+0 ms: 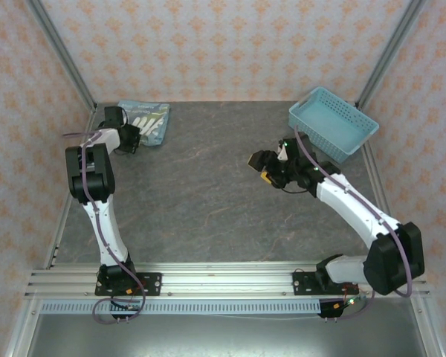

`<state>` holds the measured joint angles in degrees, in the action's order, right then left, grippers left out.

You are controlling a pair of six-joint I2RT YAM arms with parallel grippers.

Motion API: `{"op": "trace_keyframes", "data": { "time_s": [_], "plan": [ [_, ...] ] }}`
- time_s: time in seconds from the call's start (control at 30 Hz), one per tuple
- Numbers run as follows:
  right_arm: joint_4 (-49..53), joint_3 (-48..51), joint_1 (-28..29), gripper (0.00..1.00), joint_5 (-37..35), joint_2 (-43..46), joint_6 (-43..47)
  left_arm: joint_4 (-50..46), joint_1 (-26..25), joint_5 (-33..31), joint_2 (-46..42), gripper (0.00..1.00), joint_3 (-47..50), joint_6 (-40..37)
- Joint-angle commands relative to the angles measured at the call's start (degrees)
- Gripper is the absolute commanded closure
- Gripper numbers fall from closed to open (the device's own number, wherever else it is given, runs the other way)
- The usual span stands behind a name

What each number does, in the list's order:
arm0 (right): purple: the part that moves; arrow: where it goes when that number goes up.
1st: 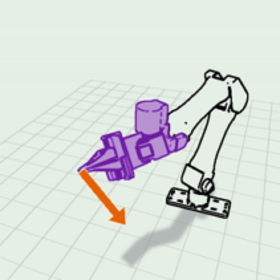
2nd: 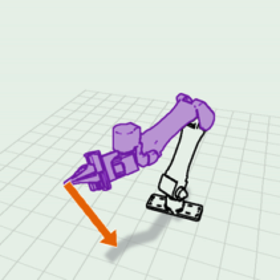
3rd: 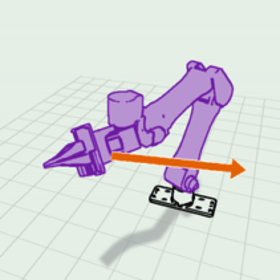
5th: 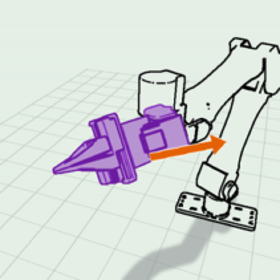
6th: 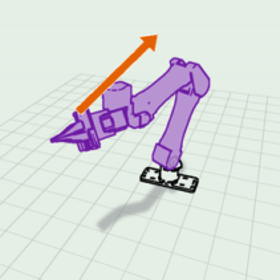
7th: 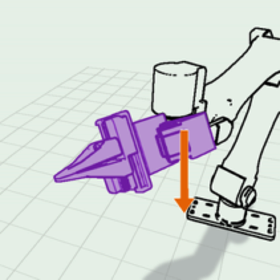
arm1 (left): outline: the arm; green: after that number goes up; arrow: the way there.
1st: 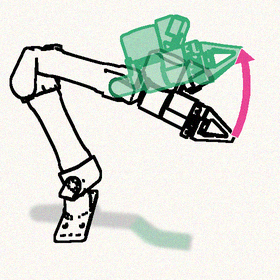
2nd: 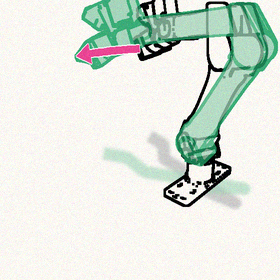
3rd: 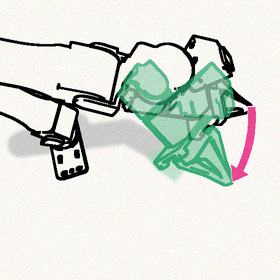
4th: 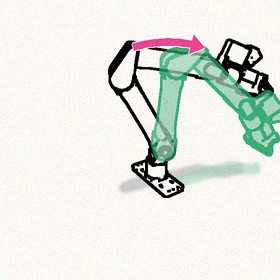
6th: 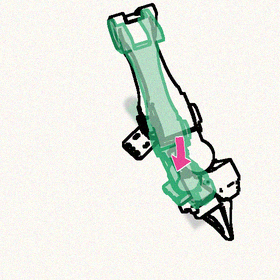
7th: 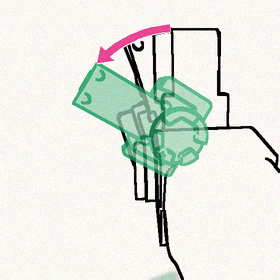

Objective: Fold and stack the t-shirts

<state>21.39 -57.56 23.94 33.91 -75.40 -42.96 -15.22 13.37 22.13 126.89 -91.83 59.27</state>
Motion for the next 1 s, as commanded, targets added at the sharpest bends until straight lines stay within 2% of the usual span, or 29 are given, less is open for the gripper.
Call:
{"op": "trace_keyframes", "data": {
  "time_s": [0.0,0.2,0.23,0.27,0.33,0.43,0.57,0.67,0.9,0.97],
  "plan": [
    [-1.3,-3.4,-0.4,0.33,1.0,-2.7,1.7,-1.0,-0.2,2.4,2.3,1.0,-1.1,1.2],
    [-1.3,-7.3,-0.4,0.33,2.5,-7.3,2.6,5.2,-0.7,4.6,2.4,1.0,-0.3,7.3],
    [-1.2,-7.8,-0.3,0.33,2.7,-7.7,2.6,5.9,-0.8,4.8,2.0,0.97,-0.1,8.1],
    [-1.3,-8.0,-0.4,0.33,2.9,-8.0,2.8,6.2,-1.1,5.0,1.6,0.91,0.1,8.6],
    [-1.3,-8.3,-0.4,0.33,3.2,-8.2,2.9,6.0,-1.4,4.8,-0.1,0.69,0.7,8.9],
    [-1.8,-8.3,-0.3,0.33,2.8,-7.3,3.4,4.6,-1.7,2.7,-5.3,0.46,2.8,7.1],
    [-5.8,-5.4,-0.5,0.33,0.1,-3.0,3.2,4.6,-2.5,3.0,-12.0,0.31,5.7,4.9],
    [-8.0,-3.9,-1.0,0.33,-0.9,-1.2,2.4,3.1,-4.2,4.0,-13.9,0.3,6.2,3.3],
    [-7.1,-3.9,-1.4,0.33,0.8,-1.4,2.7,3.2,-6.2,6.0,-9.8,0.48,3.4,3.4],
    [-6.5,-3.9,-1.4,0.33,0.8,-0.8,2.9,2.7,-6.6,6.2,-9.3,0.46,1.6,2.8]
  ]
}}
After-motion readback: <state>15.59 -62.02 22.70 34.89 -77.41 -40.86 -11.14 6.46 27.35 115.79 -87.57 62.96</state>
